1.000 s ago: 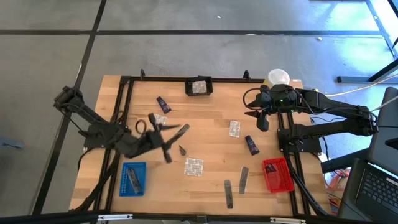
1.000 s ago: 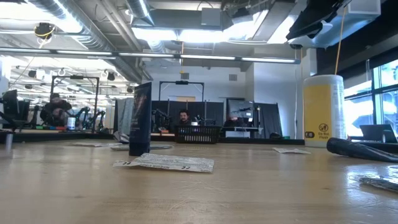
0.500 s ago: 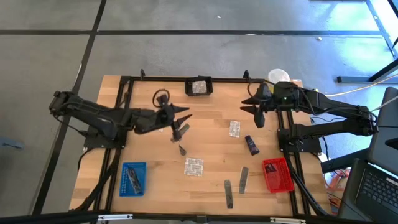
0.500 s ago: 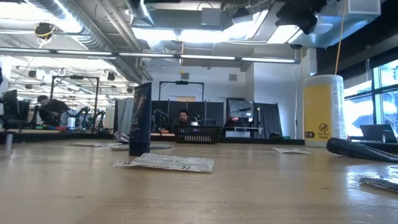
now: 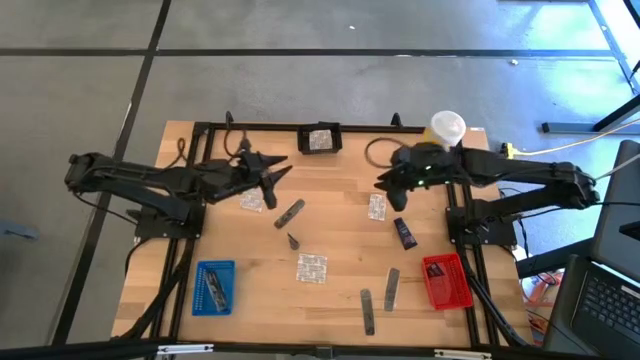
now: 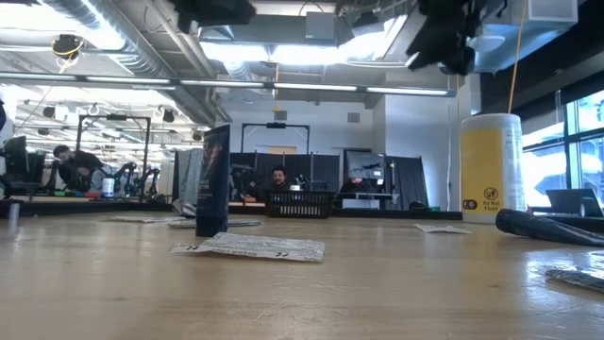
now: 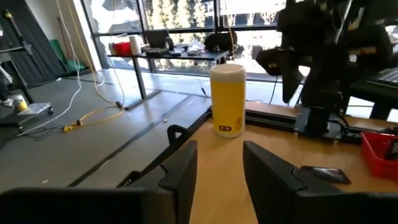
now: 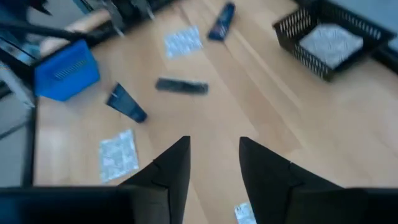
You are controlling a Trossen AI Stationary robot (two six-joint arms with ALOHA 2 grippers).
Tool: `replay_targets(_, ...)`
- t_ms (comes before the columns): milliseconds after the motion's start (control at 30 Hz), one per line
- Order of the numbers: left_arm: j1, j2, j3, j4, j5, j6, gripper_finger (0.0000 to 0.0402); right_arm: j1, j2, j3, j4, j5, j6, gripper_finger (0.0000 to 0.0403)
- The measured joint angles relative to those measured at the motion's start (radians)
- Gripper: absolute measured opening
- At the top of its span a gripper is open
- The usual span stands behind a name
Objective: Pick & Place Travel size toiletries
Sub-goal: Put the blue shave butter into the red bin
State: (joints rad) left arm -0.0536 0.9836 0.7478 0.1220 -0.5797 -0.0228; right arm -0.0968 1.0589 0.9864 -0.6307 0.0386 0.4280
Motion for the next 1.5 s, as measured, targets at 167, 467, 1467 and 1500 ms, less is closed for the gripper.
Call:
replay_targets(167,0.006,-0.105,-0.047,-0.062,-0.002,0.000,0.0124,0.043,0.070,0.000,-0.118,0.093,0.059,0.0106)
replay_targets(467,0.006,-0.168,-0.071,-0.096,-0.002,-0.001,0.0124,0.109,0.128,0.000,-0.303,0.164,0.260,0.0066)
replay_targets(1467,0.005,-0.167,-0.071,-0.096,-0.003,-0.001,0.0124,0.386,0.379,-0.001,-0.519,0.322,0.693,0.0170)
replay_targets(1500,0.005,-0.167,-0.071,-0.096,-0.003,-0.001,0.0125,0.386,0.394,-0.001,-0.519,0.328,0.692,0.0177)
